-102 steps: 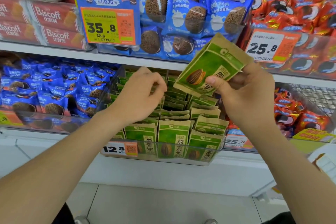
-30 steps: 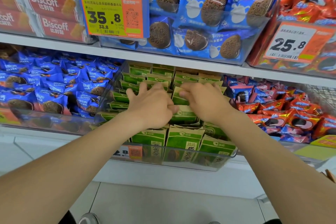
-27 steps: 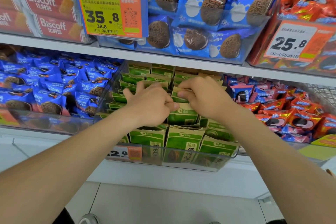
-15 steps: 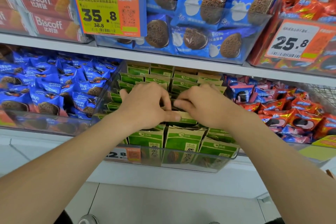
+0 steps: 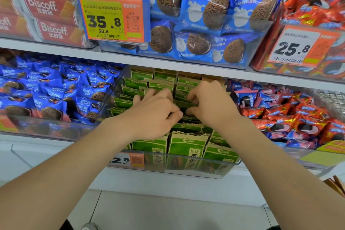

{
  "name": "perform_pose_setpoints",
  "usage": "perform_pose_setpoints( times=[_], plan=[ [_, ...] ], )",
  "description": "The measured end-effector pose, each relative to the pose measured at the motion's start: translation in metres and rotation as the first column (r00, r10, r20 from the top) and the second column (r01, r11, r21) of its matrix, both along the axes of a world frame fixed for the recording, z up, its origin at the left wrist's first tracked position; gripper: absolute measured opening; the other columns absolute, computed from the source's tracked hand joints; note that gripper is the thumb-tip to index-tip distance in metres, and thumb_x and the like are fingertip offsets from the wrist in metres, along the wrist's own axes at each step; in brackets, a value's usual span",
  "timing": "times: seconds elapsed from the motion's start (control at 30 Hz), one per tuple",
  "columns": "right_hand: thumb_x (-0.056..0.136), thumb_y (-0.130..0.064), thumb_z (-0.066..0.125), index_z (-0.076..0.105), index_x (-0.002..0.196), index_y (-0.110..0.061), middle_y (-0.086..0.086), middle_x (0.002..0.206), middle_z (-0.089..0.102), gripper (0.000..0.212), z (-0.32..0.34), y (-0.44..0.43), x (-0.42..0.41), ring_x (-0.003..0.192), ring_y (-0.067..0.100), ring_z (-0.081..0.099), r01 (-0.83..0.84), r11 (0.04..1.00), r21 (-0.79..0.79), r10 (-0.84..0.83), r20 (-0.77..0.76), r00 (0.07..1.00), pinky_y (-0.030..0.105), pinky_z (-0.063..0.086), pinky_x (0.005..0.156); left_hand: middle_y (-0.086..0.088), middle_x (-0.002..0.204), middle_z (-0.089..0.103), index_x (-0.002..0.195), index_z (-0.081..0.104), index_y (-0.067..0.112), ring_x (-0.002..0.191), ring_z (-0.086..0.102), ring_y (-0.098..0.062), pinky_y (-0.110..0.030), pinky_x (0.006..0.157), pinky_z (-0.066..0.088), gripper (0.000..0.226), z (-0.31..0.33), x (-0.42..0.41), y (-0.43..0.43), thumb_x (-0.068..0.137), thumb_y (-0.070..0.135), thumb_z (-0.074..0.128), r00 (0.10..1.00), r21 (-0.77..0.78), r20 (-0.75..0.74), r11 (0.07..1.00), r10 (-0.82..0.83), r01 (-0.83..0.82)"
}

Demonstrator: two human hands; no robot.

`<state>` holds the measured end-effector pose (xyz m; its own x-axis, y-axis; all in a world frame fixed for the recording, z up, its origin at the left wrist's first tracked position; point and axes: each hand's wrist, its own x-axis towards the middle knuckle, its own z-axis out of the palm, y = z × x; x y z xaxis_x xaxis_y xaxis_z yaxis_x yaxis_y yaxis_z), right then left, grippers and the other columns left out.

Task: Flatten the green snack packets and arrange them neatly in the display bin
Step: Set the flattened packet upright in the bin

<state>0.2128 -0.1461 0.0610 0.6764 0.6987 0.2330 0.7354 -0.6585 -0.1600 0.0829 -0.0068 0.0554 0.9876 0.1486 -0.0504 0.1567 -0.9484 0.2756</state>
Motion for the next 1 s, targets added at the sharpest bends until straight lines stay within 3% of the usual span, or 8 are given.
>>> perform_pose_setpoints(
  times=[0.1, 0.27, 0.43, 0.57, 0.67, 0.8, 0.9, 1.0],
  plan=[
    [0.088, -0.017, 0.081, 0.076, 0.102, -0.022, 0.002, 0.088, 0.064, 0.016, 0.0, 0.009, -0.007, 0.088, 0.031, 0.068, 0.095, 0.991, -0.095, -0.078, 0.169, 0.982, 0.037, 0.051, 0.066, 0.012, 0.134, 0.038, 0.108, 0.071, 0.039, 0.127, 0.028, -0.022, -0.048, 0.094, 0.025, 0.042, 0.0, -0.002, 0.001, 0.11, 0.055, 0.032, 0.999, 0.005, -0.026, 1.0, -0.021, 0.021],
    [0.085, -0.017, 0.079, 0.076, 0.1, -0.016, 0.012, 0.106, 0.072, 0.015, 0.002, 0.01, -0.004, 0.111, 0.04, 0.063, 0.156, 0.986, -0.054, -0.134, 0.284, 0.949, 0.045, 0.048, 0.096, 0.012, 0.142, 0.037, 0.136, 0.063, 0.047, 0.139, 0.025, -0.021, -0.054, 0.106, 0.03, 0.042, -0.002, -0.006, 0.002, 0.109, 0.056, 0.032, 0.999, 0.025, -0.001, 0.999, -0.041, 0.041],
    [0.094, -0.026, 0.076, 0.056, 0.134, -0.019, 0.013, 0.13, 0.065, 0.045, -0.009, 0.013, 0.007, 0.126, 0.037, 0.058, 0.053, 0.998, 0.032, -0.055, 0.078, 0.995, 0.049, 0.042, 0.108, 0.007, 0.159, 0.03, 0.149, 0.045, 0.044, 0.147, 0.025, -0.026, -0.059, 0.116, 0.027, 0.049, -0.008, -0.006, 0.002, 0.106, 0.063, 0.032, 0.999, 0.089, 0.04, 0.996, -0.007, 0.003],
    [0.097, -0.032, 0.073, 0.074, 0.113, -0.028, 0.006, 0.105, 0.07, 0.017, -0.009, 0.014, 0.015, 0.113, 0.033, 0.062, 0.002, 1.0, -0.032, -0.001, 0.024, 1.0, 0.046, 0.046, 0.099, 0.006, 0.166, 0.015, 0.159, 0.02, 0.044, 0.152, 0.018, -0.027, -0.063, 0.124, 0.016, 0.069, -0.009, -0.005, 0.007, 0.098, 0.07, 0.04, 0.99, 0.115, 0.139, 0.993, 0.016, -0.033],
    [0.098, -0.023, 0.073, 0.075, 0.093, -0.028, 0.002, 0.088, 0.064, 0.007, -0.006, 0.019, 0.016, 0.101, 0.034, 0.066, 0.082, 0.996, 0.039, -0.083, 0.032, 0.996, 0.045, 0.049, 0.091, 0.01, 0.175, -0.005, 0.164, 0.014, 0.044, 0.162, -0.005, -0.025, -0.066, 0.127, 0.002, 0.075, -0.012, -0.003, 0.012, 0.099, 0.075, 0.033, 0.998, 0.096, 0.023, 0.993, 0.067, -0.069],
    [0.094, -0.02, 0.077, 0.074, 0.104, -0.023, 0.009, 0.103, 0.072, 0.012, -0.008, 0.026, 0.013, 0.106, 0.037, 0.065, 0.11, 0.989, 0.101, -0.121, 0.106, 0.987, 0.048, 0.051, 0.094, 0.011, 0.176, -0.016, 0.166, 0.008, 0.044, 0.162, -0.018, -0.023, -0.067, 0.128, -0.003, 0.077, -0.015, -0.003, 0.013, 0.099, 0.079, 0.026, 0.995, 0.098, -0.036, 0.991, 0.091, -0.087],
    [0.086, -0.017, 0.084, 0.066, 0.101, -0.023, 0.003, 0.1, 0.068, 0.024, -0.008, 0.019, 0.011, 0.093, 0.031, 0.065, -0.011, 0.989, 0.149, -0.002, 0.088, 0.996, 0.049, 0.058, 0.085, 0.012, 0.175, -0.022, 0.166, 0.004, 0.047, 0.161, -0.023, -0.022, -0.068, 0.127, -0.007, 0.079, -0.015, -0.002, 0.015, 0.097, 0.081, 0.025, 0.991, 0.091, -0.077, 0.991, 0.105, -0.098],
    [0.087, -0.022, 0.084, 0.074, 0.108, -0.027, 0.003, 0.109, 0.07, 0.024, -0.006, 0.014, 0.005, 0.103, 0.03, 0.066, -0.051, 0.996, 0.067, 0.043, 0.116, 0.992, 0.048, 0.057, 0.091, 0.009, 0.176, -0.021, 0.163, 0.003, 0.055, 0.161, -0.023, -0.025, -0.067, 0.126, -0.011, 0.072, -0.015, -0.003, 0.014, 0.099, 0.079, 0.025, 0.994, 0.081, -0.07, 0.993, 0.089, -0.083]
  ],
)
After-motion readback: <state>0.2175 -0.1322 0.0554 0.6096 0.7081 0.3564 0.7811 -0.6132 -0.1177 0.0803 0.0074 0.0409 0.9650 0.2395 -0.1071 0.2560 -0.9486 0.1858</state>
